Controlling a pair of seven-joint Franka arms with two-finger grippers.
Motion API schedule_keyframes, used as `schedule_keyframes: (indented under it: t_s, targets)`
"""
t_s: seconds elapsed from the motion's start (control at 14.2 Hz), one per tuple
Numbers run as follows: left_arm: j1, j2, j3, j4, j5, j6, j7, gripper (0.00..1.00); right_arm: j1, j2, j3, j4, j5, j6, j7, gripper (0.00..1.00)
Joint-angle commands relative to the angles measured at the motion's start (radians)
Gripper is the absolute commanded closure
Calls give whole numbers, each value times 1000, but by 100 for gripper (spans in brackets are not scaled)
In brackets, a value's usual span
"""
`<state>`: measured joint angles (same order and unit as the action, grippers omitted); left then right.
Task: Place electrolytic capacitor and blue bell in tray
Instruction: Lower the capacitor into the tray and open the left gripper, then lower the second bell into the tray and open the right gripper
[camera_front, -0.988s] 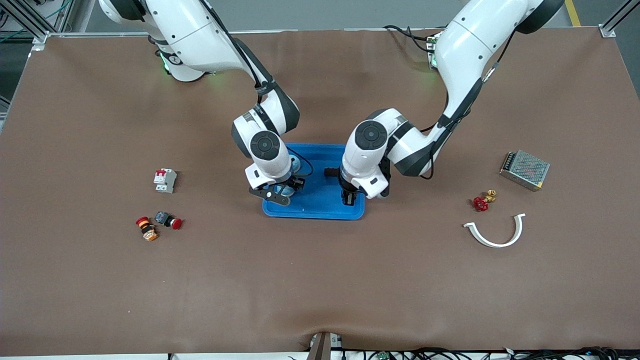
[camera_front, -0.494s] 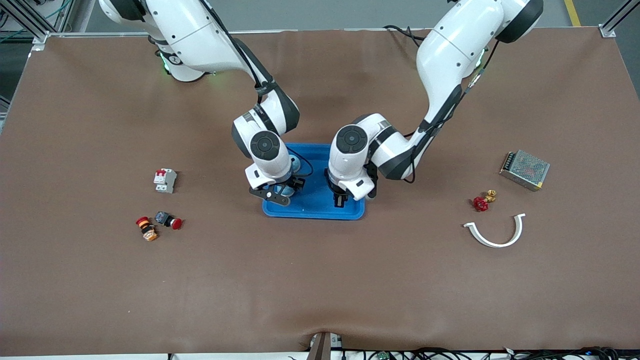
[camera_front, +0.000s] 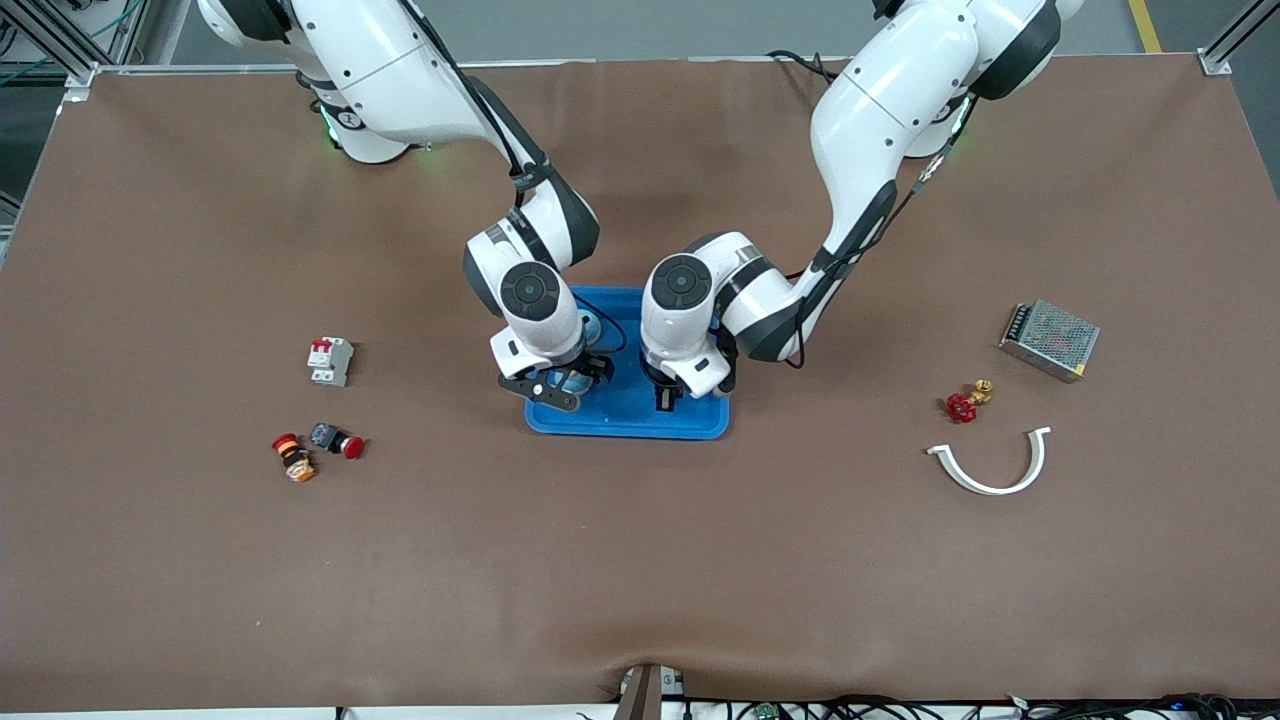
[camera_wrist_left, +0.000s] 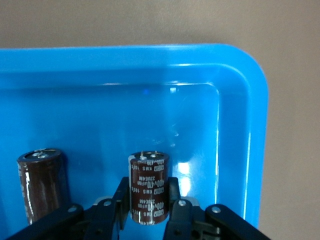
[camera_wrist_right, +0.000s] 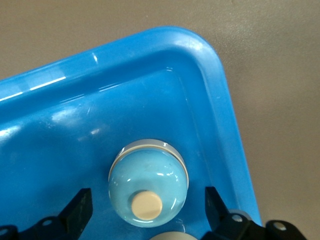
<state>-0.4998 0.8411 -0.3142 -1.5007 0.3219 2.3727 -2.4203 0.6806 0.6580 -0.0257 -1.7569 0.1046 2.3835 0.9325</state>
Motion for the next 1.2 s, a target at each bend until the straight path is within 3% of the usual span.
schedule_keyframes:
  t_s: [0.0,0.28,0.63,0.71,0.78,0.99,1.13]
  targets:
    - [-39,15,30,34,-4,-20,-16,100,-3,-9,1,17,4,-20,3,0]
    - [-57,18,47,33,-4,-20,-22,100,-35,-99,3,11,6,-151,-64,0]
    - [-57,18,47,33,-1,-20,-16,100,-99,-344,3,-91,7,-332,-294,0]
    - [-57,18,47,33,-1,-20,-8,83,-127,-403,3,-122,7,-363,-360,0]
    - [-56,18,47,33,0,-20,-5,1,-159,-461,3,-154,7,-394,-430,0]
    - [-51,9,47,33,2,-21,9,0,-211,-627,-2,-251,4,-441,-570,0]
    - [-46,-2,47,33,3,-33,12,0,-283,-694,-2,-254,-3,-513,-677,0]
